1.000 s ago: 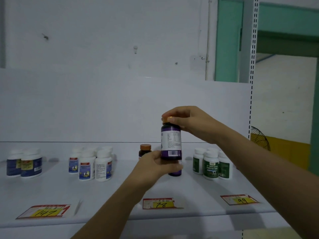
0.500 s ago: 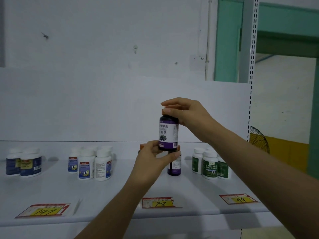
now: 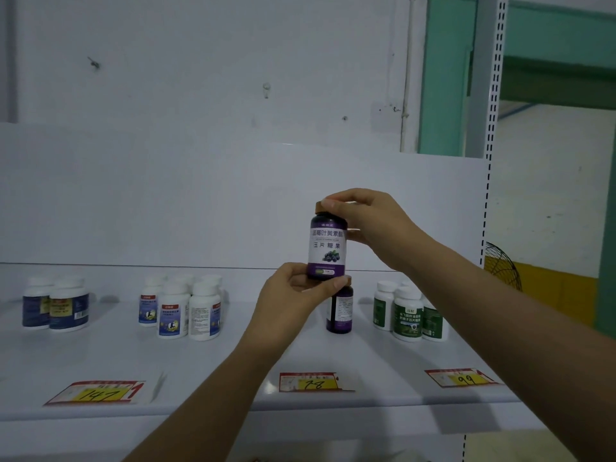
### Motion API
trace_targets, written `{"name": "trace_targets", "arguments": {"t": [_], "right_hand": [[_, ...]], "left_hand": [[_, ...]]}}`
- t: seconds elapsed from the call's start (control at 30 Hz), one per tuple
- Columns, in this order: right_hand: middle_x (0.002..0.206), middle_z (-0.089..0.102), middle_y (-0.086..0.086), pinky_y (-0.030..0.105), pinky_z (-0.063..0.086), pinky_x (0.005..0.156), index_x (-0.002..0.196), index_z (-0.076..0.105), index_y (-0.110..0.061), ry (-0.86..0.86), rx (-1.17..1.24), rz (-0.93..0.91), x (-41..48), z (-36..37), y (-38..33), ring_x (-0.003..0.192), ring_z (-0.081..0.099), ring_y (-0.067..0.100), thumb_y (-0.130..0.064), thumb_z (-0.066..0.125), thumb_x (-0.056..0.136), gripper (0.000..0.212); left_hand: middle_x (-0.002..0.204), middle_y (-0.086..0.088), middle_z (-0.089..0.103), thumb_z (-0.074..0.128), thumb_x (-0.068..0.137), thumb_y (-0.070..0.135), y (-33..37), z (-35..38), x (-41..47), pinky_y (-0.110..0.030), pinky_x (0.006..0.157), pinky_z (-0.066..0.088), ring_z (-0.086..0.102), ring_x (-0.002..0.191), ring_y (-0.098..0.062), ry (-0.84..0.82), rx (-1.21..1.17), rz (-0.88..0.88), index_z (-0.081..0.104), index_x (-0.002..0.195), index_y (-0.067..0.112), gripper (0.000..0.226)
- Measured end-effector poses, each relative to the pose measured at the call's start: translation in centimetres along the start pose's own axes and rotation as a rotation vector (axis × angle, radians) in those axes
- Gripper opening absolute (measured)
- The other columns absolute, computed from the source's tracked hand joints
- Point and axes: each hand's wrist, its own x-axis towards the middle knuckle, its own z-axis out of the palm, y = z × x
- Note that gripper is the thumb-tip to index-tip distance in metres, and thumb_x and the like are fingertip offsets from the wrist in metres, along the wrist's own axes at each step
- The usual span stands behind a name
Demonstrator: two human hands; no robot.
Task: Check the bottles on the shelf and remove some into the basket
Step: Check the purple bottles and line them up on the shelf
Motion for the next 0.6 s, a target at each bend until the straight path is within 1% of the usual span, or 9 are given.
{"name": "trace_targets", "arguments": {"t": [0.1,0.2,0.23,0.3,0.4,0.47,0.53,0.57,0.6], "right_hand": [[0.104,0.070,0.009,0.026,0.058,0.076,0.110,0.065,-0.004,-0.025,0.035,0.000,-0.1,-0.1,0.3,0.093,0.067,0.021,-0.018,0.060,0.092,0.024],[0.110,0.068,0.008,0.027,0.054,0.078,0.110,0.065,-0.008,-0.057,0.038,0.026,-0.1,0.1,0.3,0.100,0.065,0.020,-0.022,0.058,0.093,0.023],[0.108,0.069,0.006,0.025,0.053,0.076,0.108,0.065,-0.009,-0.064,0.024,0.025,-0.1,0.2,0.1,0.097,0.065,0.017,-0.025,0.060,0.092,0.023],[0.096,0.072,0.004,0.023,0.054,0.071,0.100,0.065,-0.010,-0.049,-0.027,0.003,0.0,0.5,-0.3,0.086,0.067,0.013,-0.030,0.068,0.086,0.024],[0.087,0.073,0.006,0.032,0.056,0.077,0.091,0.063,-0.012,-0.020,-0.050,-0.016,0.1,0.5,-0.6,0.082,0.069,0.019,-0.025,0.073,0.081,0.019],[0.094,0.073,0.008,0.040,0.054,0.087,0.096,0.065,-0.011,-0.031,-0.085,-0.025,0.1,0.4,-0.6,0.090,0.069,0.023,-0.024,0.072,0.083,0.020],[0.098,0.073,0.009,0.036,0.054,0.086,0.102,0.064,-0.009,-0.059,-0.058,-0.026,0.0,0.2,-0.4,0.088,0.069,0.017,-0.019,0.069,0.085,0.020],[0.100,0.072,0.009,0.032,0.055,0.084,0.104,0.063,-0.008,-0.073,-0.022,-0.021,-0.1,0.2,-0.3,0.087,0.069,0.015,-0.017,0.067,0.087,0.020],[0.102,0.072,0.009,0.029,0.056,0.084,0.106,0.062,-0.007,-0.084,0.005,-0.011,-0.1,0.2,-0.1,0.089,0.069,0.015,-0.018,0.066,0.088,0.022]], "left_hand": [[0.095,0.018,0.058,0.068,0.080,0.033,0.3,0.0,-0.1,-0.004,0.059,0.040,0.054,0.079,0.008,-0.083,-0.007,0.007,0.052,0.118,0.026,0.042],[0.094,0.016,0.060,0.071,0.079,0.028,0.3,0.1,0.0,-0.003,0.056,0.043,0.056,0.078,0.006,-0.016,-0.024,0.033,0.051,0.110,0.028,0.038],[0.098,0.014,0.061,0.073,0.077,0.027,0.1,0.2,0.1,-0.004,0.062,0.044,0.058,0.082,0.002,0.015,-0.022,0.038,0.050,0.108,0.029,0.039],[0.104,0.009,0.059,0.075,0.074,0.028,-0.1,0.3,0.3,-0.017,0.080,0.045,0.058,0.093,-0.006,0.053,0.000,0.035,0.048,0.107,0.029,0.043],[0.107,0.010,0.054,0.074,0.075,0.029,0.0,0.3,0.3,-0.026,0.088,0.043,0.053,0.099,-0.009,0.042,0.021,0.016,0.047,0.116,0.028,0.049],[0.107,0.012,0.055,0.071,0.078,0.033,0.2,0.0,0.3,-0.021,0.084,0.043,0.054,0.096,-0.005,-0.028,0.015,0.003,0.047,0.124,0.026,0.053],[0.100,0.016,0.058,0.069,0.079,0.033,0.3,-0.3,0.3,-0.007,0.068,0.045,0.056,0.085,0.002,-0.072,0.025,0.017,0.049,0.121,0.026,0.047],[0.096,0.017,0.059,0.069,0.079,0.032,0.3,-0.4,0.3,-0.004,0.062,0.045,0.056,0.082,0.005,-0.063,0.034,0.030,0.051,0.119,0.026,0.044],[0.098,0.015,0.061,0.070,0.078,0.032,0.1,-0.4,0.3,-0.004,0.062,0.046,0.057,0.083,0.004,-0.039,0.040,0.043,0.052,0.119,0.024,0.045]]}}
